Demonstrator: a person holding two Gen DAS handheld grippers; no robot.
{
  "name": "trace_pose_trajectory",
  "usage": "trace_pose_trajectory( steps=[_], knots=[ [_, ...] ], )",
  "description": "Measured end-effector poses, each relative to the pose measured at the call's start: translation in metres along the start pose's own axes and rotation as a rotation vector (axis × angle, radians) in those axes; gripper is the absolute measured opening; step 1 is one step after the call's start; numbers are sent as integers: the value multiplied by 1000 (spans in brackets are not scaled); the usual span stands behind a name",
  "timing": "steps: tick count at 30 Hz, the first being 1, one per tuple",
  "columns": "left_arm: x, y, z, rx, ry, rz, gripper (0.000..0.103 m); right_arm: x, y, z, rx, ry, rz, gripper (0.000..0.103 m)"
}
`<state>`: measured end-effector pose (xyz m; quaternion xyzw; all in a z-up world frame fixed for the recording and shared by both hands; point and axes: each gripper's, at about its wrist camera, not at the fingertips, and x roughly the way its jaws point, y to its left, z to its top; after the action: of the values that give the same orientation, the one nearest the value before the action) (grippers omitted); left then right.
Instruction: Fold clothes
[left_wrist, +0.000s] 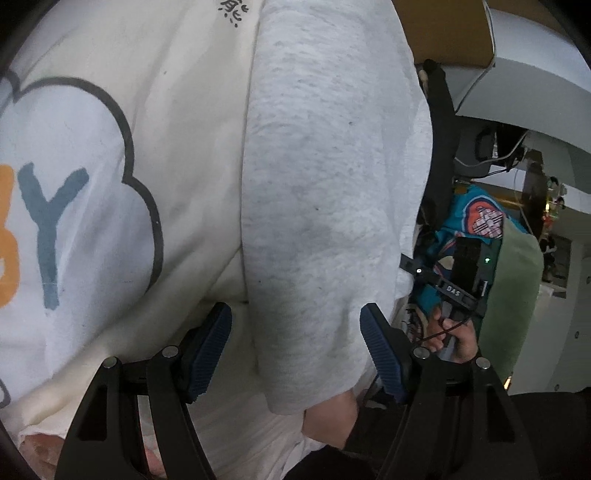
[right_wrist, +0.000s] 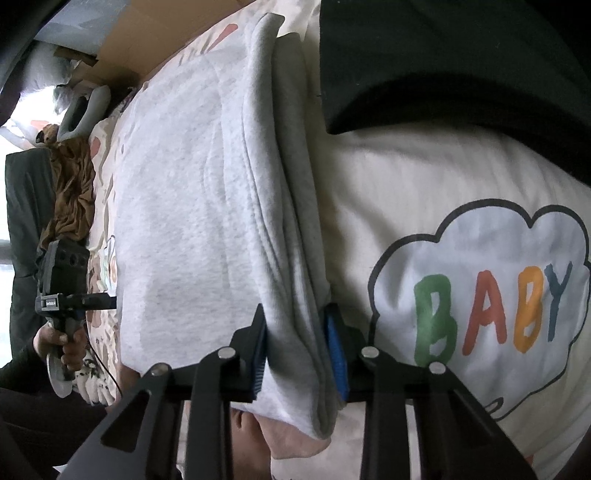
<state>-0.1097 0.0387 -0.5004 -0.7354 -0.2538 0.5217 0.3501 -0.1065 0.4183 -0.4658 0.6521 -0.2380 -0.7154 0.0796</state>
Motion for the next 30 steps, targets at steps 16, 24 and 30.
trace_pose_trajectory(
  steps=[16, 24, 30],
  knots=[
    [12, 6, 0, 19, -18, -60, 39, 7, 7, -33, 17, 0, 5, 28],
    [-3, -19, 3, 56, 29, -65, 22, -11, 2, -35, 77, 23, 70, 20],
    [-23, -34, 3, 63, 33, -64, 22, 1, 26, -10, 88, 38, 120, 19]
  ],
)
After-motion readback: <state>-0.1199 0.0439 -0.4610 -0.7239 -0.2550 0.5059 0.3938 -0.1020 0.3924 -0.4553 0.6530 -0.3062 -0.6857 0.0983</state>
